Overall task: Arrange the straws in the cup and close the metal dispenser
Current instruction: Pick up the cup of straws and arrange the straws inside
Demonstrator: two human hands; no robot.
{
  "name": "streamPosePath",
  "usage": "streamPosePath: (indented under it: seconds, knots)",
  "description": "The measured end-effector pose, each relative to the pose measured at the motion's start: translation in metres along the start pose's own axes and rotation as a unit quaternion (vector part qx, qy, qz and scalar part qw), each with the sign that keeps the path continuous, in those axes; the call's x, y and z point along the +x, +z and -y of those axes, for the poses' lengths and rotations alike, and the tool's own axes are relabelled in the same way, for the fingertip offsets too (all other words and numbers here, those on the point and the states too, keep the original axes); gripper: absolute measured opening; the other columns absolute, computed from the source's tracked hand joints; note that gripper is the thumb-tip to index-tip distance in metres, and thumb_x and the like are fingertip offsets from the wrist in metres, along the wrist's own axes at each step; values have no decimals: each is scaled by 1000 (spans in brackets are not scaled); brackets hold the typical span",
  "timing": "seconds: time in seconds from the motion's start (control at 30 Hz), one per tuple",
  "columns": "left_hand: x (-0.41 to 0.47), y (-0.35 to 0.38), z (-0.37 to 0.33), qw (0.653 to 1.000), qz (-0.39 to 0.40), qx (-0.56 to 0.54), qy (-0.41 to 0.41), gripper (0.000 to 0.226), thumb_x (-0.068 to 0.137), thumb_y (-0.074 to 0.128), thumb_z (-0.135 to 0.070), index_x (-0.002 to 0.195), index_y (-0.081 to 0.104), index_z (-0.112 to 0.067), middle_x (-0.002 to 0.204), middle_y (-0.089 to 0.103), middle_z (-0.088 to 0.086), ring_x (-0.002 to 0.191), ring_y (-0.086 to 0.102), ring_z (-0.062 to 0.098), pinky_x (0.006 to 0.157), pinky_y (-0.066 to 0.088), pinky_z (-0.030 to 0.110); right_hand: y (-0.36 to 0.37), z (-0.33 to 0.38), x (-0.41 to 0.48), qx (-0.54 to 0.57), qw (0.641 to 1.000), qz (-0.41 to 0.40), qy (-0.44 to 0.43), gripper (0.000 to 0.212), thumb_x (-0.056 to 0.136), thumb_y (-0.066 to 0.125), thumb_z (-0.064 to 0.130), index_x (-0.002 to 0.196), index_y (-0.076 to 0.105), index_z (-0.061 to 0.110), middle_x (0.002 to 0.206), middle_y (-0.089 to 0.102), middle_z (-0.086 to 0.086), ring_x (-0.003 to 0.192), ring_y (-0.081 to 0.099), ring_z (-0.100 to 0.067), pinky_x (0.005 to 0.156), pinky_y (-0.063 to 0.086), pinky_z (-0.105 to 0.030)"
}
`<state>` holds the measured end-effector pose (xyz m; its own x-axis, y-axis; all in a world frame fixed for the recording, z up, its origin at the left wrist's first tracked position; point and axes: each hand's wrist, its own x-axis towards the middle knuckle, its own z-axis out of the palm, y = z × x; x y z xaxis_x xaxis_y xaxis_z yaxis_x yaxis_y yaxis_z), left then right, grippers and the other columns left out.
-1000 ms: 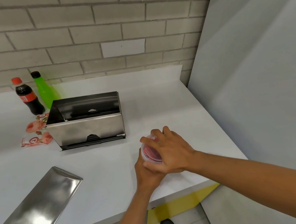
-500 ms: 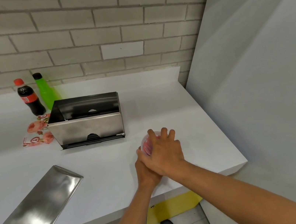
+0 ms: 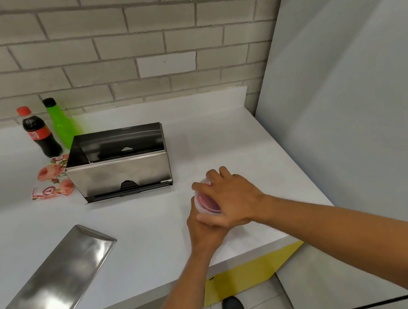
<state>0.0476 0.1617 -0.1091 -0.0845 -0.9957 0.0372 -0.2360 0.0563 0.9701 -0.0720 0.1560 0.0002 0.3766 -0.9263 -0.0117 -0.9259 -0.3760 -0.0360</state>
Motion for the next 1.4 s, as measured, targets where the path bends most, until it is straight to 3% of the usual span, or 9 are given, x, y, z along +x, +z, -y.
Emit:
streamPosePath:
  seconds: [0.17,0.27,0.37,0.47,0.8,0.93,1.03,1.2,1.4]
  knots:
    - [2,2,3,1000,18,12,-20,82,59,80,-67,127,63,-24,107,70,-13,98,70,4,71,50,2,10,28,2,25,984,-19,173,83,88,38,80,153,40,29,141,49,-15,122,48,-38,81,53,-46]
    - [4,2,2,1000,22,11,-16,89,53,88,-62,130,61,-26,109,71,-13,98,70,1,70,51,3,0,22,6,24,988,14,154,90,85,41,84,156,37,28,147,45,-16,128,46,-38,91,52,-48]
    - [3,1,2,1000,8,6,-15,91,45,100,-46,121,51,-57,103,69,-29,98,63,-18,69,48,0,-14,4,3,23,996,51,65,96,83,46,86,160,32,30,153,44,-13,136,44,-33,105,48,-47]
    - [1,-1,2,1000,6,19,-9,94,45,101,-43,114,43,-72,110,61,-46,99,60,-21,68,47,-2,-20,-8,0,16,998,56,-11,95,84,46,86,161,31,33,152,46,-9,134,46,-29,104,49,-44]
    - [0,-1,-8,997,26,74,-22,87,53,81,-73,128,52,-42,100,62,-29,90,59,-22,63,46,-1,3,19,3,13,995,5,100,73,89,36,77,150,43,37,138,53,-11,122,52,-32,80,58,-45]
    - [-1,-4,-11,996,38,65,-39,91,50,84,-73,129,53,-42,106,67,-22,91,67,-4,69,50,5,1,18,3,-2,994,14,110,77,89,31,80,153,40,39,143,51,-9,126,51,-32,82,60,-46]
    - [0,-9,-12,995,68,52,-42,100,51,95,-58,138,51,-35,121,67,-15,106,68,9,86,61,22,-8,22,5,-31,992,37,120,87,85,25,88,158,35,41,151,48,-11,133,49,-33,93,56,-48]
    - [-14,-56,-13,991,108,13,-74,131,51,100,-45,160,29,-37,154,48,-16,136,49,8,111,49,31,-34,48,24,-65,994,21,82,92,89,21,88,166,25,37,159,45,-12,143,43,-34,114,36,-48]
    - [-51,-176,-13,994,-27,64,-90,76,78,91,-40,144,54,-34,137,61,-16,120,59,3,96,49,17,-35,108,67,71,997,5,18,69,102,39,69,159,41,31,159,48,-6,146,43,-29,116,39,-42]
